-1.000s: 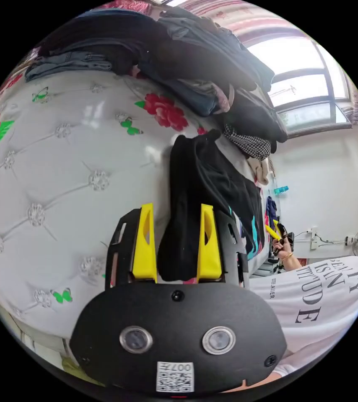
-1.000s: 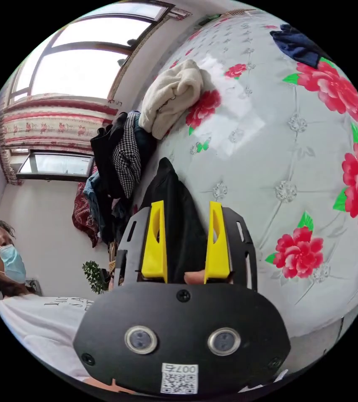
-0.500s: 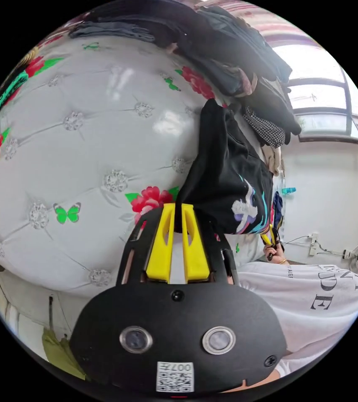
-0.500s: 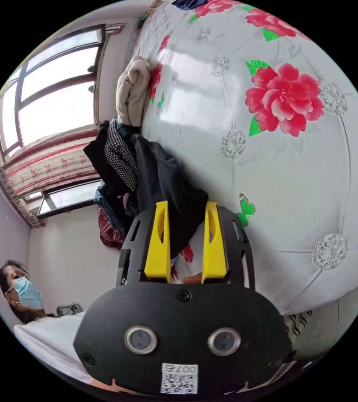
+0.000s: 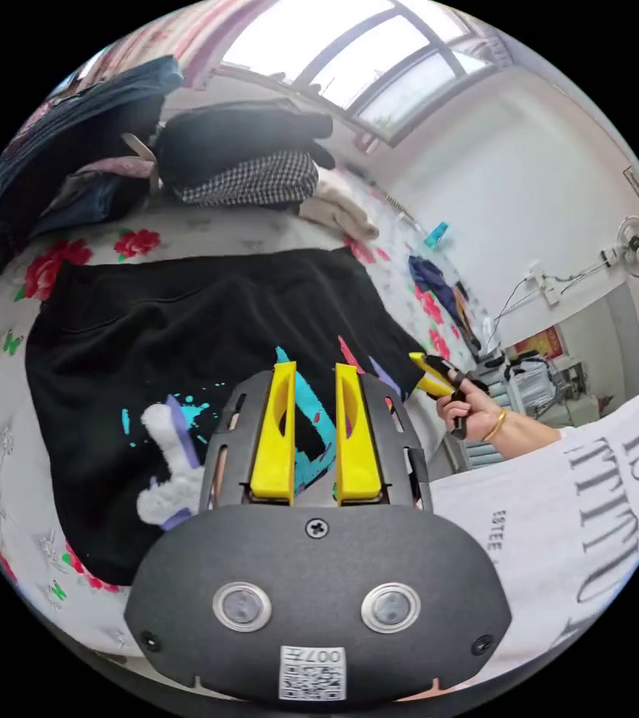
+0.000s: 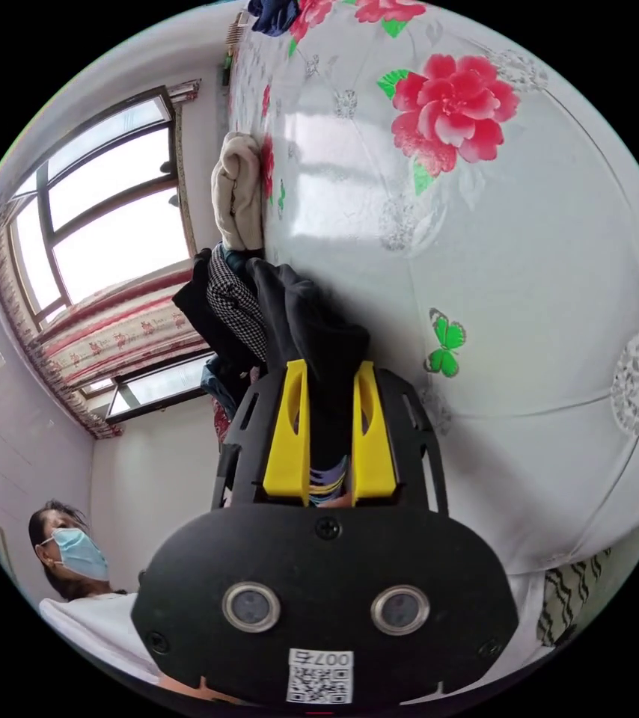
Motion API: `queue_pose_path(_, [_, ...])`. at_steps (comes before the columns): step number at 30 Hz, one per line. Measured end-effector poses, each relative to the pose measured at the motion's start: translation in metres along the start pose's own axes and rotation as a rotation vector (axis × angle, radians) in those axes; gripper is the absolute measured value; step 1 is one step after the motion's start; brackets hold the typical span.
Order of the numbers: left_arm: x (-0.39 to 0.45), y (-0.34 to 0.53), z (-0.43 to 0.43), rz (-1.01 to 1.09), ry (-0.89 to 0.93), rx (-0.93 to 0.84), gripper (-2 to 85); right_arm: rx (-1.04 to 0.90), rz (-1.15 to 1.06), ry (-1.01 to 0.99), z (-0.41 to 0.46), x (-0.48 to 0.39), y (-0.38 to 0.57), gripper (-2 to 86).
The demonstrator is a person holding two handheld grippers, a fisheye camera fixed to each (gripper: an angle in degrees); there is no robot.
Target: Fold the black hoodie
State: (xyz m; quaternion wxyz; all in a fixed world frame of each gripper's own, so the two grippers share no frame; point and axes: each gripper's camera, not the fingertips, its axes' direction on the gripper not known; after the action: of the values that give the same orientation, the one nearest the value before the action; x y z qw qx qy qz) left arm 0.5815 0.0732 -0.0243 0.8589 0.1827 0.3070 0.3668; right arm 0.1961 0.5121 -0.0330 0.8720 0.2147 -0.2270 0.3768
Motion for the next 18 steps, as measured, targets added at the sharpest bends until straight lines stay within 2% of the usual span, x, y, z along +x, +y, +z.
queue_pose_path(2, [0.005,0.001,0.05,0.019,-0.116,-0.11,1.7,0.007,-0.036,0.019,-0.002,-0.015,0.003,6.3])
queue_pose_path(3, [0.005,0.006,0.049,0.016,-0.103,-0.042,0.7,0.004,-0.065,0.027,-0.003,-0.028,0.004,5.9])
queue_pose_path(7, [0.013,0.001,0.038,-0.01,-0.086,-0.08,0.8,-0.053,-0.146,0.021,0.001,-0.065,0.003,5.2])
queue_pose_path(9, [0.033,0.006,0.001,0.008,-0.06,0.045,1.6,-0.058,-0.153,0.032,0.003,-0.074,0.005,5.1])
queue_pose_path(11, [0.052,0.015,-0.012,0.044,-0.106,0.082,0.5,-0.054,-0.144,0.037,0.004,-0.078,0.007,5.0])
queue_pose_path(13, [0.064,0.021,0.005,0.06,-0.201,-0.008,-0.4,-0.043,-0.128,0.033,0.006,-0.083,0.011,4.9])
queue_pose_path(14, [0.062,0.025,0.032,0.071,-0.243,-0.109,-0.7,-0.04,-0.126,0.031,0.007,-0.085,0.012,4.9])
queue_pose_path(18, [0.055,0.027,0.037,0.072,-0.216,-0.099,-0.9,-0.096,-0.252,0.033,0.033,-0.144,0.027,4.9])
